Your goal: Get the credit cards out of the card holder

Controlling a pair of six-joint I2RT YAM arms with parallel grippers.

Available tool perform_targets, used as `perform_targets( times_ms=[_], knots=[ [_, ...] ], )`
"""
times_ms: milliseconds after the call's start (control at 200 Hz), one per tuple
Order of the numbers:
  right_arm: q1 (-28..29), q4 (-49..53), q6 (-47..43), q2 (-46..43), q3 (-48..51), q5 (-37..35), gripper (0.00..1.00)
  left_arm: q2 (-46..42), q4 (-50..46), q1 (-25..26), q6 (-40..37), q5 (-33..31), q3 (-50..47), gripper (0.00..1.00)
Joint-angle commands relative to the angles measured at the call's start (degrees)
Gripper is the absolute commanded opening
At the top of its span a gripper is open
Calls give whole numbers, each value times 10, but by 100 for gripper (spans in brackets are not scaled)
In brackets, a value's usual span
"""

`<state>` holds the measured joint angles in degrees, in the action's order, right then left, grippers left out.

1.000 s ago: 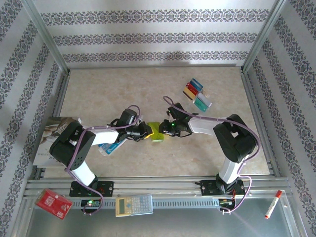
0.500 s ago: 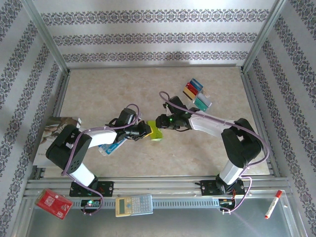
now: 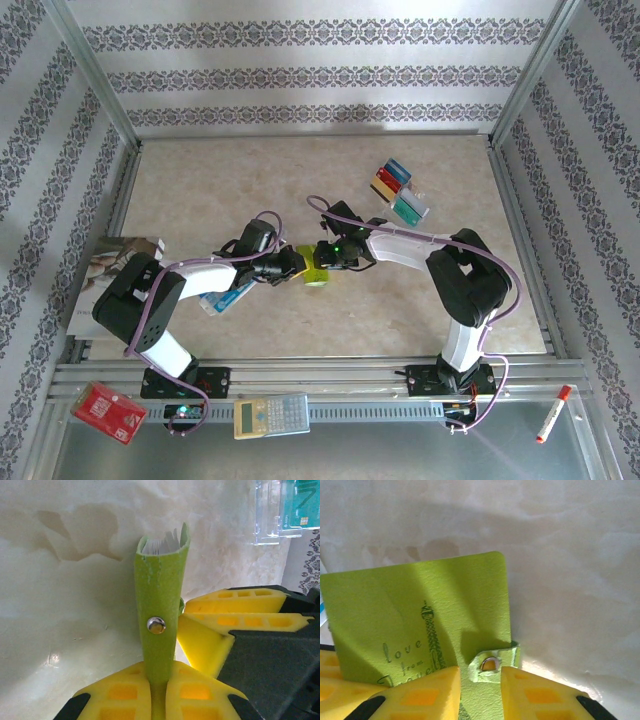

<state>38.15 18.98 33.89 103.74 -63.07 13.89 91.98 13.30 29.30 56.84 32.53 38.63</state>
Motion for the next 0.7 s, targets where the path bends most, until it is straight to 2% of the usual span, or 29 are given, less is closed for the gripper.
perform_targets(
  times_ms=[0,280,495,694],
  knots=[
    [9,19,-4,12,-16,-36,28,-1,6,4,-3,-3,1,0],
    [10,44,3,21,-29,-75,29,-1,0,5,-3,-3,1,0],
    [16,64,12,19,-41,-109,27,-3,-13,5,-7,-8,1,0],
    [23,63,8,26,-56,-80,23,0,-13,5,-9,-3,2,0]
  ],
)
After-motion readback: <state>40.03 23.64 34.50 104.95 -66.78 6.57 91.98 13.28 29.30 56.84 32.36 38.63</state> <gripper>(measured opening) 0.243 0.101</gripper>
